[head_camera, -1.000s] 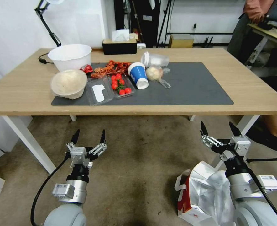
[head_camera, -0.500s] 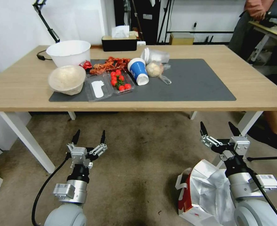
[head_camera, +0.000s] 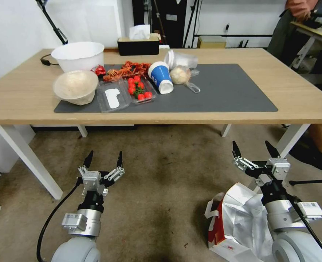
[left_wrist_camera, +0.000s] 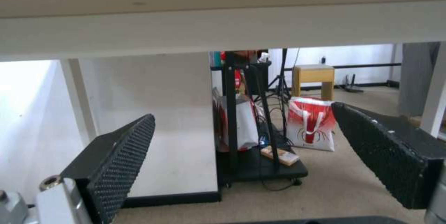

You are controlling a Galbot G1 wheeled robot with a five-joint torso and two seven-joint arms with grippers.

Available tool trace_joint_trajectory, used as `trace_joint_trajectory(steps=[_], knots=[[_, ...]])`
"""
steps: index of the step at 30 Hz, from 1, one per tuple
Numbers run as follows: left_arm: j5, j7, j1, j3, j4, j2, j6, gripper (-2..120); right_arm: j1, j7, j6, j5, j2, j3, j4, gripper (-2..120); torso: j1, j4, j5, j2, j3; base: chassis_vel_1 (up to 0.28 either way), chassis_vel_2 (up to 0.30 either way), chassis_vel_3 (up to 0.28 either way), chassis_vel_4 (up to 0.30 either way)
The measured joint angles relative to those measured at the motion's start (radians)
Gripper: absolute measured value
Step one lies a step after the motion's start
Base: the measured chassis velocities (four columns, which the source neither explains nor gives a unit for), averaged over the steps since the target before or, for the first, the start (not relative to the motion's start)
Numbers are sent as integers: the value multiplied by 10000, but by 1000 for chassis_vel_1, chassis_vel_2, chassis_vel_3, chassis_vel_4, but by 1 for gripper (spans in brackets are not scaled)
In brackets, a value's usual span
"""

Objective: Pick up the food delivery bag from the floor and place it on the table.

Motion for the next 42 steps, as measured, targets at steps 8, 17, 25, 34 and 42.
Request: trace_joint_trajectory(steps=[8, 17, 25, 34, 42], knots=[[24, 10, 31, 5, -13, -7, -14, 96, 29, -1, 18, 18, 12, 0, -36, 100, -125, 0, 0, -367, -241, 0, 0, 0, 0], [50, 26, 30, 19, -18, -19, -15, 96, 49, -1, 38, 44, 6, 17, -75, 100, -239, 0, 0, -726, -486, 0, 0, 0, 0], [96, 58, 42, 41, -2, -38, -28, 96, 42, -5, 37, 210, -33, 42, -98, 100, -349, 0, 0, -1045, -697, 0, 0, 0, 0], [106, 68, 42, 21, 1, -37, -34, 96, -6, -42, 53, 292, -14, 136, -106, 100, -465, 0, 1, -1410, -947, 0, 0, 0, 0], [120, 69, 26, 9, 39, -31, -35, 96, 89, -50, 13, 365, -73, 285, -76, 100, -547, 0, 0, -1712, -1165, 0, 0, 0, 0]])
